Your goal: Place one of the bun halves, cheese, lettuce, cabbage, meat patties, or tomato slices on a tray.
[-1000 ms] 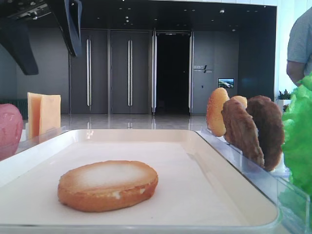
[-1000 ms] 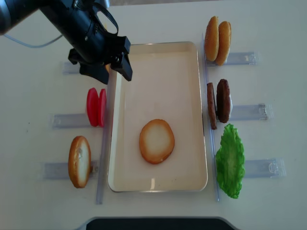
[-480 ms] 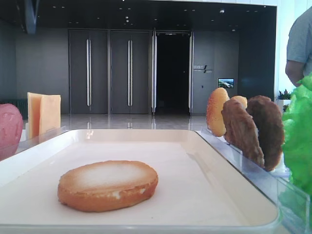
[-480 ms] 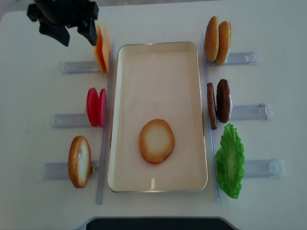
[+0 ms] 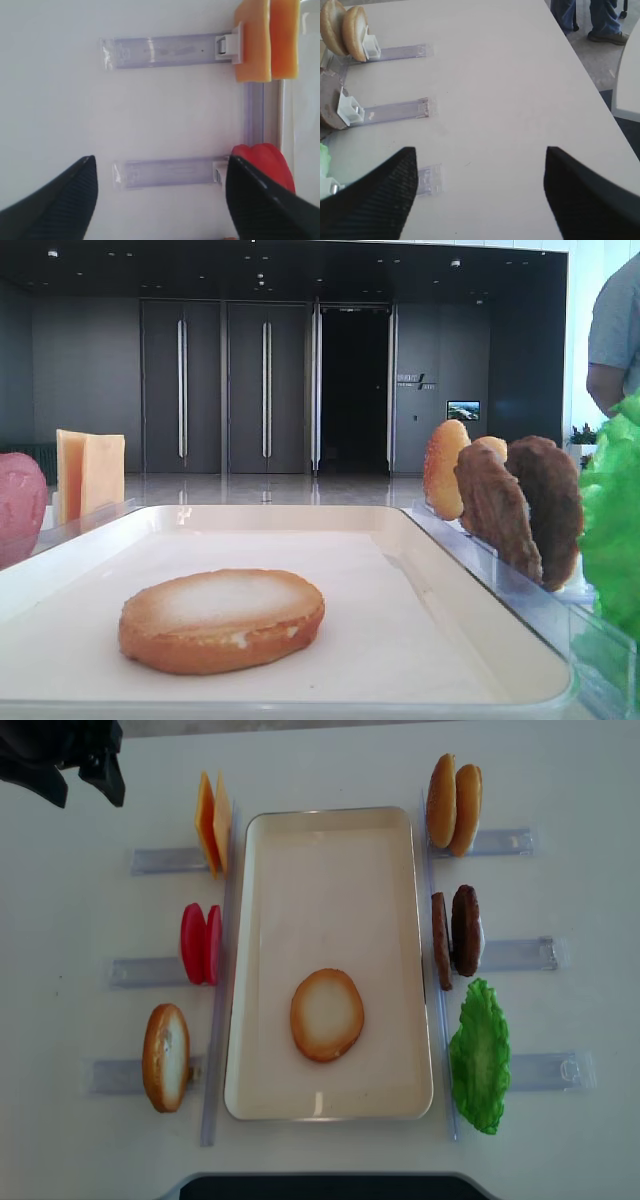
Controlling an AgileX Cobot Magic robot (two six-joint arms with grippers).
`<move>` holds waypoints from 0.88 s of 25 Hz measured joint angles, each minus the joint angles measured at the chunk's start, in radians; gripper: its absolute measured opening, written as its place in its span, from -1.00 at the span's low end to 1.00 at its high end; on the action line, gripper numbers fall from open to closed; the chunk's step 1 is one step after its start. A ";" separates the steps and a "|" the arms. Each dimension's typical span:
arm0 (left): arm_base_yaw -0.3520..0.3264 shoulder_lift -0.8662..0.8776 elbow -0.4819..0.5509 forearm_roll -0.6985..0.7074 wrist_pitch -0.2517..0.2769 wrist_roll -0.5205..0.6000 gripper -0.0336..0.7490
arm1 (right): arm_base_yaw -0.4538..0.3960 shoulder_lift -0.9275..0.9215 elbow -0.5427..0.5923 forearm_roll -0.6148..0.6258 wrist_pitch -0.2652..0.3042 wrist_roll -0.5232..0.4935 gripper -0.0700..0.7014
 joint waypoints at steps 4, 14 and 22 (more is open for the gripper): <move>0.000 -0.002 0.000 -0.007 0.000 0.039 0.64 | 0.000 0.000 0.000 0.000 0.000 0.000 0.56; 0.000 -0.287 0.001 -0.014 0.011 0.098 0.64 | 0.000 0.000 0.000 0.000 0.000 0.000 0.56; 0.000 -0.653 0.218 -0.015 0.018 0.142 0.64 | 0.000 0.000 0.000 0.000 0.000 0.000 0.56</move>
